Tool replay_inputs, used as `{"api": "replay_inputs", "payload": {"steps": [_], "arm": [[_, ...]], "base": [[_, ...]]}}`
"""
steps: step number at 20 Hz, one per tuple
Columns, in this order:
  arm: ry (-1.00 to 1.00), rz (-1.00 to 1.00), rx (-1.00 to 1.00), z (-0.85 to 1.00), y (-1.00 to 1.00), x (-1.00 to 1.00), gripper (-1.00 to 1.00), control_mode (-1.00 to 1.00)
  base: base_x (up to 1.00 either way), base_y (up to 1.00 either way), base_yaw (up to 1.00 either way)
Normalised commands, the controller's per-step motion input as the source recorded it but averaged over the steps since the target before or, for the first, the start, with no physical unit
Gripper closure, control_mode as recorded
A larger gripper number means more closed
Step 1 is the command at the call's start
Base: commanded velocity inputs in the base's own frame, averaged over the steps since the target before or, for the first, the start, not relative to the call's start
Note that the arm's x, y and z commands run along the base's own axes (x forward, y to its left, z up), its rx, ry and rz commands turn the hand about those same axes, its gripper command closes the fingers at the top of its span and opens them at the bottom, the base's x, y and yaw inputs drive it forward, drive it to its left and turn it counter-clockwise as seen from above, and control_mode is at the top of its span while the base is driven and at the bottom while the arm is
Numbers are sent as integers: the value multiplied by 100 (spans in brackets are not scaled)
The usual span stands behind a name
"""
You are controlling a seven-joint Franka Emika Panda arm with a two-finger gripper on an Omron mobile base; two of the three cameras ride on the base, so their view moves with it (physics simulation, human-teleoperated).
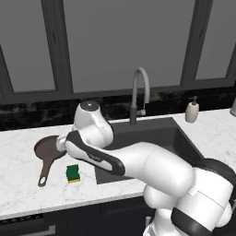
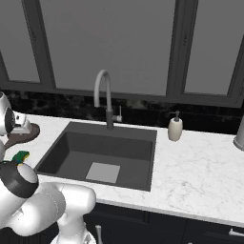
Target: Pick the pan and sponge and place them into the sink. Then turn on the water.
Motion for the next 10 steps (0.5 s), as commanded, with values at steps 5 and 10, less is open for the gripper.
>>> {"api": "replay_inputs", "payload": {"steps": [5, 10], "arm": [[3, 0, -5, -10, 36, 5, -100, -100], [2, 0, -13, -11, 26, 1, -100, -100]], "base": [[0, 0, 0], [0, 0, 0]]}}
